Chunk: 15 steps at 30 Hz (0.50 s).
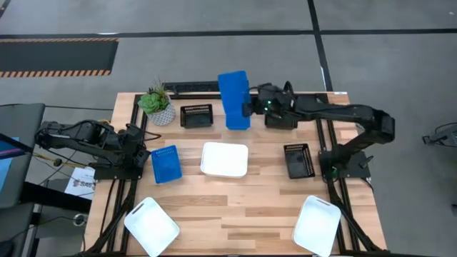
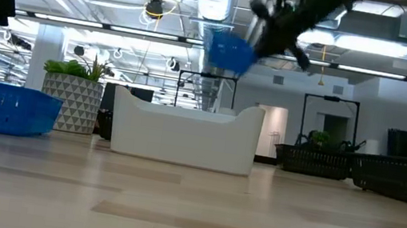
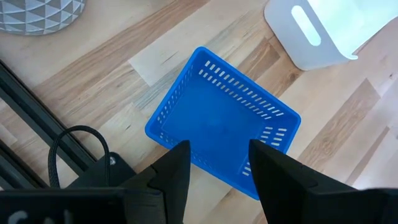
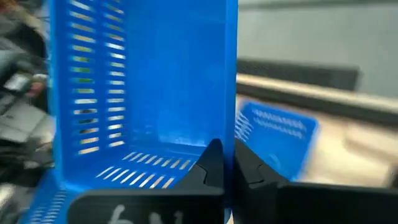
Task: Stack baskets by color
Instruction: Stack the bottom blue bin on top of the top blue bin
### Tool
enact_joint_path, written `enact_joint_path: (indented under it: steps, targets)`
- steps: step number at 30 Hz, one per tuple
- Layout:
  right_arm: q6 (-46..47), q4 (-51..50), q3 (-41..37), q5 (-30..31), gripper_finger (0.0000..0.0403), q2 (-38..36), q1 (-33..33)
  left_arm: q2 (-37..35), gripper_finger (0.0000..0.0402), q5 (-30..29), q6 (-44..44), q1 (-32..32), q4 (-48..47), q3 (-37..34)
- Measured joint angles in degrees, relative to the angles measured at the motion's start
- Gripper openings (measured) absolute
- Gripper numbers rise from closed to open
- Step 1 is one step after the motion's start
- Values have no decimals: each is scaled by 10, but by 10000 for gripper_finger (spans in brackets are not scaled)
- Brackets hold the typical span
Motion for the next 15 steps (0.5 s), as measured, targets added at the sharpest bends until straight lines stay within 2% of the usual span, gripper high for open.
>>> enact_joint_path:
  steps: [6,10,15]
  targets:
    - [73,58,-69,-7,23,38,-21,0,150,-3,-1,0,0,0]
    - [106,87,-91,-19,30,68,-20,0,150,-8,-1,0,0,0]
    - [135,87,-93,-19,18,104,-25,0,150,-8,-2,0,0,0]
